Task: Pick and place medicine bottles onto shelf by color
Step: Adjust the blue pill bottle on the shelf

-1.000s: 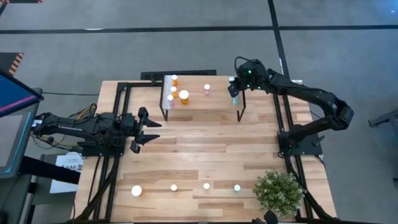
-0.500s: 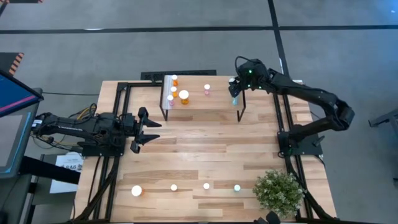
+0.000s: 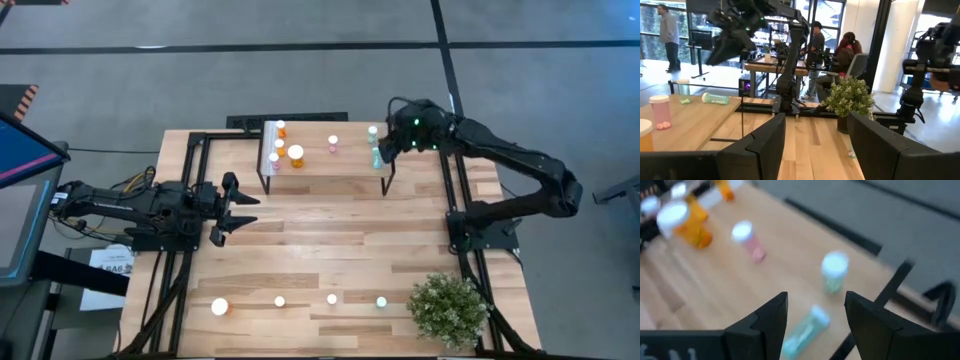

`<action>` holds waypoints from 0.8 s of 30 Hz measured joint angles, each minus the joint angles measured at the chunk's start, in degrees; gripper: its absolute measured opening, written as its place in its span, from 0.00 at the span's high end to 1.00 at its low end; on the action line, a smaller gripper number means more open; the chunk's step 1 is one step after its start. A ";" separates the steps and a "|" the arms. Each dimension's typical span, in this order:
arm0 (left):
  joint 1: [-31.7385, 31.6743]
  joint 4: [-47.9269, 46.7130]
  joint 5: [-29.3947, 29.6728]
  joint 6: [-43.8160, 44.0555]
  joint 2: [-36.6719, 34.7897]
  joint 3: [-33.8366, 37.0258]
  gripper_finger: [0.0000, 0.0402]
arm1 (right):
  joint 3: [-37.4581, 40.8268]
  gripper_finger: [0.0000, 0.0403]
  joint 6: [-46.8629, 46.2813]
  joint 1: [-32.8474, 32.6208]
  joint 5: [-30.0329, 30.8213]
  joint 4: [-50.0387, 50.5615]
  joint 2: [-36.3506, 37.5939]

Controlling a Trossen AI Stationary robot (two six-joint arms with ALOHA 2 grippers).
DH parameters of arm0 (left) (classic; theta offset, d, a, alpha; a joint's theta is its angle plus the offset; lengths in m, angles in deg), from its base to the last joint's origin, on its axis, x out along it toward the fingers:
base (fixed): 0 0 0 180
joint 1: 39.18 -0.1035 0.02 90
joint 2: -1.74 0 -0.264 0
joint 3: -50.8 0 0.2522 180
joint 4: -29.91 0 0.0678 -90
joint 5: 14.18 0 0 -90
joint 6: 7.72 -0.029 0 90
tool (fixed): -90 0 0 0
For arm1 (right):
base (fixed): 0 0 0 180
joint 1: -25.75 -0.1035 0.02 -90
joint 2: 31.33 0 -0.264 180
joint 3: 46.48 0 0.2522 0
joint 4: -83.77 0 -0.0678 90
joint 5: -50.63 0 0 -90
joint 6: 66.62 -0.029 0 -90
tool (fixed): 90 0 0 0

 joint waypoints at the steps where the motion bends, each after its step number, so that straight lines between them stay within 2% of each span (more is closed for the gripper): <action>1: 0.00 0.00 0.00 0.02 0.00 0.00 0.50 | 0.00 0.46 -1.30 -1.36 0.37 1.06 -0.08; 9: 0.00 0.49 0.00 0.05 -0.02 0.00 0.50 | 0.02 0.46 -10.63 -8.99 1.27 4.44 -4.68; 15: 0.00 0.25 -0.02 0.08 -0.01 0.00 0.50 | 0.01 0.46 -14.09 -8.69 3.04 5.43 -8.20; 24: -0.01 0.17 -0.01 0.04 0.00 0.00 0.50 | -0.07 0.46 -14.25 -6.42 4.35 7.10 -11.48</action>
